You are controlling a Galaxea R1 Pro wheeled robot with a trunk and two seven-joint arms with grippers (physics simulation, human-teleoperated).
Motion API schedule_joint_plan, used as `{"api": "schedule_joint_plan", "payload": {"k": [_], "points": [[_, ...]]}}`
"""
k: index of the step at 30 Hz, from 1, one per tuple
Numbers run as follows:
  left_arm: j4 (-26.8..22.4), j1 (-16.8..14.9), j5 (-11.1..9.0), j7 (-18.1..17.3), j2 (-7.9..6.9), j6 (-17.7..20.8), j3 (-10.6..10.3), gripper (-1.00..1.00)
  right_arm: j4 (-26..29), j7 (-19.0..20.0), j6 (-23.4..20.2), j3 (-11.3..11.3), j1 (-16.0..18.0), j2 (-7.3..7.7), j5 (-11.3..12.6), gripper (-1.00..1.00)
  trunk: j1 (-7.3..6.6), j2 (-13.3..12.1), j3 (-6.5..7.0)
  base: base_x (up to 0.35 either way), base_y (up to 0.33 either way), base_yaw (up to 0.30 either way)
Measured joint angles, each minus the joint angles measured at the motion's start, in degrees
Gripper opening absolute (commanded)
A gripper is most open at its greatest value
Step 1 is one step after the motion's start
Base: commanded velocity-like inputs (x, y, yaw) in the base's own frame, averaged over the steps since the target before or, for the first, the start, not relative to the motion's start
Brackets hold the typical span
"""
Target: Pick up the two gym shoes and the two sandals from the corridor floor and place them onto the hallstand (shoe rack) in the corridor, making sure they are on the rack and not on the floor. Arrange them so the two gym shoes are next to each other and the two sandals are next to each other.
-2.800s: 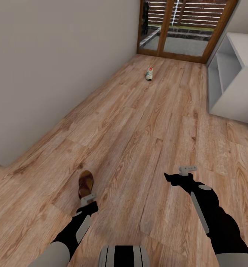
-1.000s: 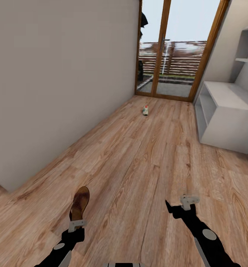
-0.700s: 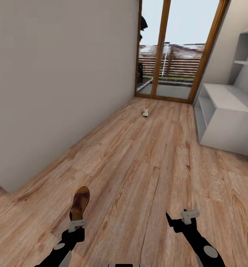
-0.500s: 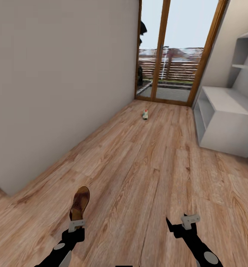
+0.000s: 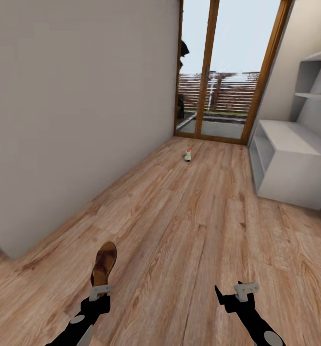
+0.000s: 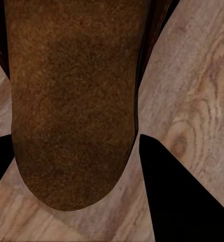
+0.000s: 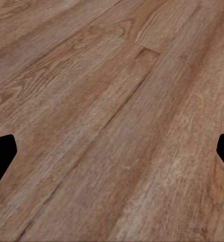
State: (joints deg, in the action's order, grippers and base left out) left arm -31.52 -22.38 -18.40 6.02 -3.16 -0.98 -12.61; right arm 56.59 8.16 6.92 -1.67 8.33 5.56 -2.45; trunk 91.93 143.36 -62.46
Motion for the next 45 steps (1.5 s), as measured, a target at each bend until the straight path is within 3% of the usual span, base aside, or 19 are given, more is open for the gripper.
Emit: {"api": "schedule_joint_plan", "payload": {"k": [27, 31, 33, 45], "points": [[0.19, 0.00, -0.13, -0.03, 0.07, 0.00, 0.00, -1.00, -2.18, -0.19, 0.09, -1.06, 0.00, 0.29, 1.16, 1.00, -0.03, 0.00, 0.40, 0.305, 0.056, 0.000], [0.19, 0.00, -0.13, -0.03, 0.14, 0.00, -0.01, -1.00, -2.65, -0.20, 0.12, -2.84, 0.00, 0.48, 1.17, 1.00, -0.03, 0.00, 0.41, 0.340, 0.000, -0.020], [0.24, 0.00, -0.11, -0.03, 0.23, 0.00, -0.01, -1.00, -2.73, -0.16, 0.12, -5.04, -0.01, 0.42, 1.15, 1.00, -0.03, 0.00, 0.48, 0.341, 0.000, -0.138], [0.92, 0.02, -0.06, -0.03, 0.45, 0.00, -0.28, -1.00, -5.07, -0.10, 0.19, -6.39, -0.02, 0.28, 1.04, 1.00, -0.03, 0.00, 1.17, 0.341, 0.000, -0.207]]}}
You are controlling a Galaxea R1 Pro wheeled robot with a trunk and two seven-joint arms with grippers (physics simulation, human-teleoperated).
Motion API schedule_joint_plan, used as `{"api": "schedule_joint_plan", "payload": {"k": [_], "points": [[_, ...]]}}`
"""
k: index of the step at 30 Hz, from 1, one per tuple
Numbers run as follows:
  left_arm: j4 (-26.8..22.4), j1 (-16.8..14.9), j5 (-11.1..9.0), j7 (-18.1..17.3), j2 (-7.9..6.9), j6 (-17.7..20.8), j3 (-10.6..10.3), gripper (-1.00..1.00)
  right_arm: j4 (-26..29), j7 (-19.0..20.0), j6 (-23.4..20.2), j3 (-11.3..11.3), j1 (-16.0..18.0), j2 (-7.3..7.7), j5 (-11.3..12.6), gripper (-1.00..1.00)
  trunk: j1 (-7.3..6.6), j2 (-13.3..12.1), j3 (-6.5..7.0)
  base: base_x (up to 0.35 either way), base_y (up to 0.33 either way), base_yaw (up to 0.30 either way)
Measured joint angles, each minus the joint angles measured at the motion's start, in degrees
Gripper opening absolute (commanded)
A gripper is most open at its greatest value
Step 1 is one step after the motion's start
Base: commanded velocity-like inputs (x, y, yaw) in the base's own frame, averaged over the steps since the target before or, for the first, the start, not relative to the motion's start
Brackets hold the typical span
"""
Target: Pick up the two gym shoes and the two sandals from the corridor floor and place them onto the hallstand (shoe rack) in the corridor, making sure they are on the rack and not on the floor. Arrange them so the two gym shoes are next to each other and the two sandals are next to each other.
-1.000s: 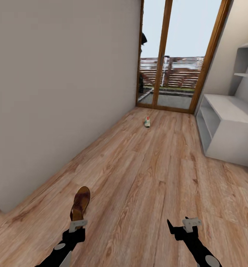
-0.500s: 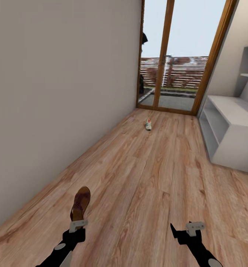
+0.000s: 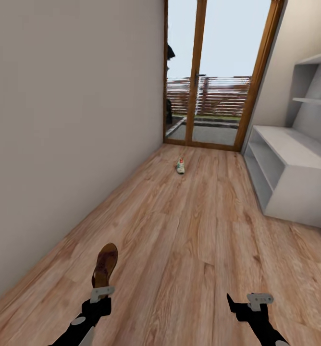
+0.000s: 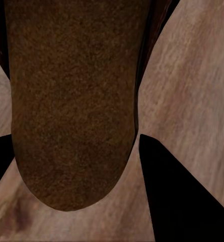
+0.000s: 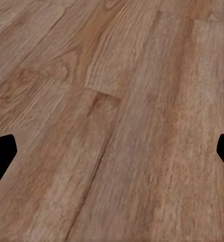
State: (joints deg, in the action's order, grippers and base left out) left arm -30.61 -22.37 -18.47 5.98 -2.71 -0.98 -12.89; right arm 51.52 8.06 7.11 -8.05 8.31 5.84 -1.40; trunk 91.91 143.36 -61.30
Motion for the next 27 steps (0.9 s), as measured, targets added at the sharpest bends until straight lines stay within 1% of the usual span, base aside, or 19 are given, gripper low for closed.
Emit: {"api": "schedule_joint_plan", "payload": {"k": [8, 15, 19, 21, 22, 23, 27], "points": [[0.07, 0.02, 0.03, 0.00, 0.06, 0.00, -0.32, -1.00, -1.55, -0.09, 0.01, -0.01, 0.00, -0.08, 0.08, 1.00, 0.00, 0.00, 0.49, 0.341, 0.000, -0.201], [0.02, 0.17, 0.02, 0.01, -0.04, -0.02, -0.32, -1.00, -2.07, -0.07, 0.03, -0.01, 0.01, -0.10, 0.05, 1.00, 0.00, 0.00, 0.59, 0.341, 0.000, -0.037], [-0.61, 1.23, 0.02, 0.01, -0.17, -0.31, -0.42, -1.00, -2.89, -0.04, 0.44, -0.05, 0.01, -0.04, 0.03, 1.00, 0.00, 0.00, 0.60, 0.341, 0.000, -0.005], [-0.80, 1.70, 0.04, 0.00, -0.18, -1.67, -0.51, -1.00, -3.13, -0.01, 1.23, -0.07, 0.01, 0.06, 0.00, 1.00, 0.00, 0.00, 0.60, 0.341, 0.000, -0.001], [-0.85, 2.08, 0.04, -0.20, -0.19, -4.70, -0.70, -1.00, -3.43, 0.02, 2.71, -0.12, 0.01, 0.20, -0.06, 1.00, 0.00, 0.00, 0.60, 0.341, 0.000, -0.001], [-0.78, 2.19, -0.03, -0.50, -0.24, -6.02, -1.01, -1.00, -3.76, 0.05, 3.46, -0.14, 0.01, 0.26, -0.08, 1.00, 0.00, 0.00, 0.60, 0.340, 0.000, 0.000], [-0.65, 2.32, -0.04, -1.46, -0.37, -7.73, -1.86, -1.00, -5.33, 0.00, 4.85, -0.15, 0.01, 0.27, -0.05, 1.00, 0.00, 0.00, 0.60, 0.341, 0.000, 0.000]]}}
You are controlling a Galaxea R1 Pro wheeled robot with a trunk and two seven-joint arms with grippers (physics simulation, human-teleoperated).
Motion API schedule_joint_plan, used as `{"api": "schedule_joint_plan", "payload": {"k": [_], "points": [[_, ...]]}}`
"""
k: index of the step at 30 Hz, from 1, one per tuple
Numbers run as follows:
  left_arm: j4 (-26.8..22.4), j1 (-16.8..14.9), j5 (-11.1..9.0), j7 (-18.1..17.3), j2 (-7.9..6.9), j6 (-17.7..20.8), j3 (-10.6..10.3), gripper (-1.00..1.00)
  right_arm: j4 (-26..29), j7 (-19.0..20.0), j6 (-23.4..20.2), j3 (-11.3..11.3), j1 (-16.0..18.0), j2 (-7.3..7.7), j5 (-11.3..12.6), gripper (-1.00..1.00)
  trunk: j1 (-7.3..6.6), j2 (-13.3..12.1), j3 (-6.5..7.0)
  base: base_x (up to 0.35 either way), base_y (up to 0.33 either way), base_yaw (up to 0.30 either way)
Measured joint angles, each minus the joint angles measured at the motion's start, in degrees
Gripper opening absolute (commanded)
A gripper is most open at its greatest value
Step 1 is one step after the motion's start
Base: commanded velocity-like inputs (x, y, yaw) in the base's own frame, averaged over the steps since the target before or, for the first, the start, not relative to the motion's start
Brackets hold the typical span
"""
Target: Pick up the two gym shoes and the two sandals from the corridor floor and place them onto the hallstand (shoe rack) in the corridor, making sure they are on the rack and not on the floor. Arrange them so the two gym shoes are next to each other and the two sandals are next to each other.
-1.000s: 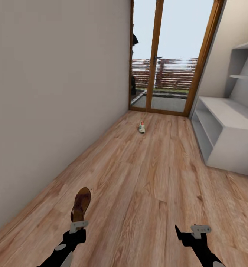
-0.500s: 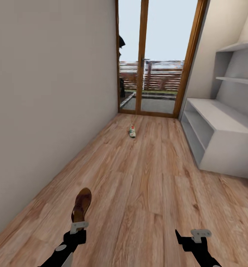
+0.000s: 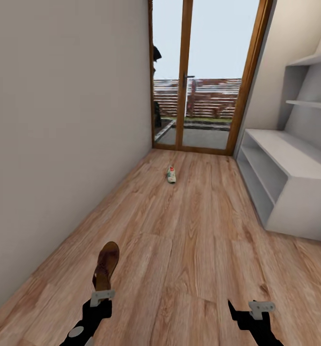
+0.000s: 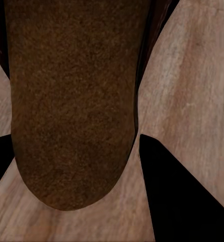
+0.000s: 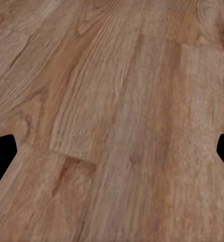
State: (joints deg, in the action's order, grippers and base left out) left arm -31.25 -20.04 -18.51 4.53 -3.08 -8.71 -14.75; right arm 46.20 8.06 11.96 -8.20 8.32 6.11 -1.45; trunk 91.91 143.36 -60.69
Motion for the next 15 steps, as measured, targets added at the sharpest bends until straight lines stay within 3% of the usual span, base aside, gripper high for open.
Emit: {"api": "schedule_joint_plan", "payload": {"k": [15], "points": [[0.24, 0.04, 0.10, -0.39, -0.10, -0.94, -0.33, -1.00, -3.75, -0.15, 0.66, -0.07, 0.00, -0.16, 0.09, 1.00, 0.00, 0.00, 0.38, 0.340, -0.055, -0.007]]}}
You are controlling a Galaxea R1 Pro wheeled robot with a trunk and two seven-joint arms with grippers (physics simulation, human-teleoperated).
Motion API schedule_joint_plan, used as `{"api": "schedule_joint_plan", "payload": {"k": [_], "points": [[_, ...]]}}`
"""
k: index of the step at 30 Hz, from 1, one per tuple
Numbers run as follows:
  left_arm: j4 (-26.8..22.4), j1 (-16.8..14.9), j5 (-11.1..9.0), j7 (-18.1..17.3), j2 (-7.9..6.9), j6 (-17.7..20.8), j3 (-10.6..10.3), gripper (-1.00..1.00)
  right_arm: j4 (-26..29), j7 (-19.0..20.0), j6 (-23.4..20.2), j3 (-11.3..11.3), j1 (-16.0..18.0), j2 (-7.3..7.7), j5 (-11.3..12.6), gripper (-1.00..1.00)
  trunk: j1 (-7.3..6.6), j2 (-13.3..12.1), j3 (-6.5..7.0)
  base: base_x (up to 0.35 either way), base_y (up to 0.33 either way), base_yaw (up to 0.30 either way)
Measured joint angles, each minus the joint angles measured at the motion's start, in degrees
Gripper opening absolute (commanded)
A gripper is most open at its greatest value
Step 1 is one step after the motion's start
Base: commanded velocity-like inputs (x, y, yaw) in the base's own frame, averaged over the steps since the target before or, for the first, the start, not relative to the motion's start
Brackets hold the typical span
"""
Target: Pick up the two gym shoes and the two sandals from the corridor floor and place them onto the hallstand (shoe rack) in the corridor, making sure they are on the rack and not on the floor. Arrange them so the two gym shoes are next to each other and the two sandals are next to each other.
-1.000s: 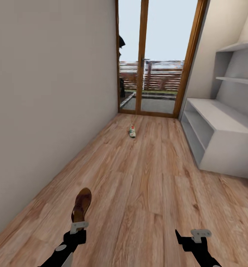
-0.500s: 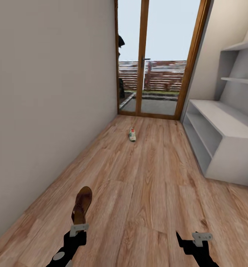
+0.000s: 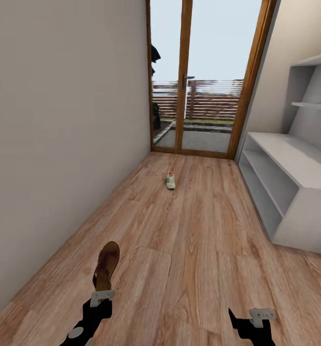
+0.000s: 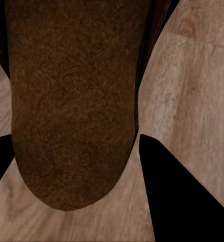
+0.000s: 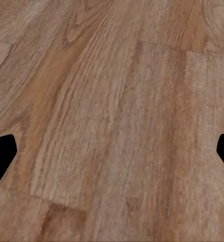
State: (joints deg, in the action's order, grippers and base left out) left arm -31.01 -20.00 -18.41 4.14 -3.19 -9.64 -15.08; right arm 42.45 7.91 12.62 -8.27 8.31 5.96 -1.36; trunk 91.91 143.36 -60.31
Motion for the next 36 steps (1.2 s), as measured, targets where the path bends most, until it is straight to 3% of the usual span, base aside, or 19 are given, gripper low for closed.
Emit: {"api": "schedule_joint_plan", "payload": {"k": [18, 36], "points": [[-0.01, 0.00, -0.04, 0.00, -0.16, -0.01, -0.02, -1.00, -1.00, -0.01, 0.03, 0.10, 0.00, -0.17, 0.00, 1.00, 0.00, 0.00, 1.45, 0.339, -0.065, -0.048], [0.21, 0.01, -0.05, 0.00, -0.08, -0.02, -0.03, -1.00, -2.22, -0.02, -0.05, 0.09, 0.00, -0.20, 0.05, 1.00, 0.00, 0.00, 1.58, 0.340, -0.001, -0.001]]}}
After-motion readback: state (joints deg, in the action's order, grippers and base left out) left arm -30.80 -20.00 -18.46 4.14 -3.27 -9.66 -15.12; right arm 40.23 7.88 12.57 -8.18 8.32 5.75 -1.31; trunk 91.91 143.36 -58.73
